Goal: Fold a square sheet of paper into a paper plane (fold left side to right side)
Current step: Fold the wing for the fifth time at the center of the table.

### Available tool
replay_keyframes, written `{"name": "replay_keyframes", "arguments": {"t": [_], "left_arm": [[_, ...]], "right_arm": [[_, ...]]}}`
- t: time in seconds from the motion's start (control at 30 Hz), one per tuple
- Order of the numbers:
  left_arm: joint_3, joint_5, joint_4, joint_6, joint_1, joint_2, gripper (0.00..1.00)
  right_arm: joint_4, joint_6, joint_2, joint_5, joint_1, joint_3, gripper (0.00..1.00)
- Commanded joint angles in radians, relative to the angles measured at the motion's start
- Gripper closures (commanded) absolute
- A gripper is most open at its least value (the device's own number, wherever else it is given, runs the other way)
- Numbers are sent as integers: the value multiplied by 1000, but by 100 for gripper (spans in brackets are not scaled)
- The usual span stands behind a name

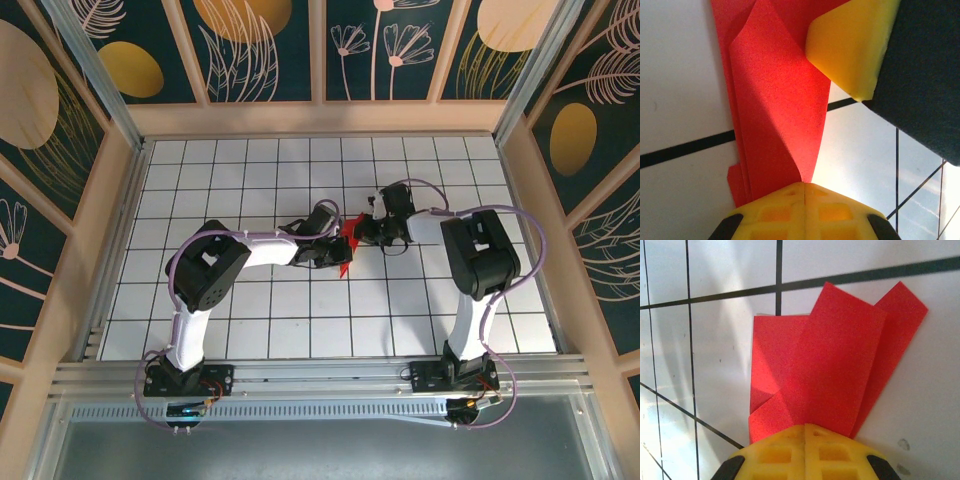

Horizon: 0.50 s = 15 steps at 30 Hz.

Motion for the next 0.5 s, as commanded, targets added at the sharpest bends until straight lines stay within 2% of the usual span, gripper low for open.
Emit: {"name": "replay_keyframes", "arguments": {"t": [0.0, 0.47], "left_arm": [[-44, -50, -152, 20, 0, 64, 100], [-47, -50, -153, 17, 0, 64, 100]], "right_arm": [[-8, -44, 49, 101, -39, 41, 100], [-28, -49, 128, 58, -123, 158, 100]]}}
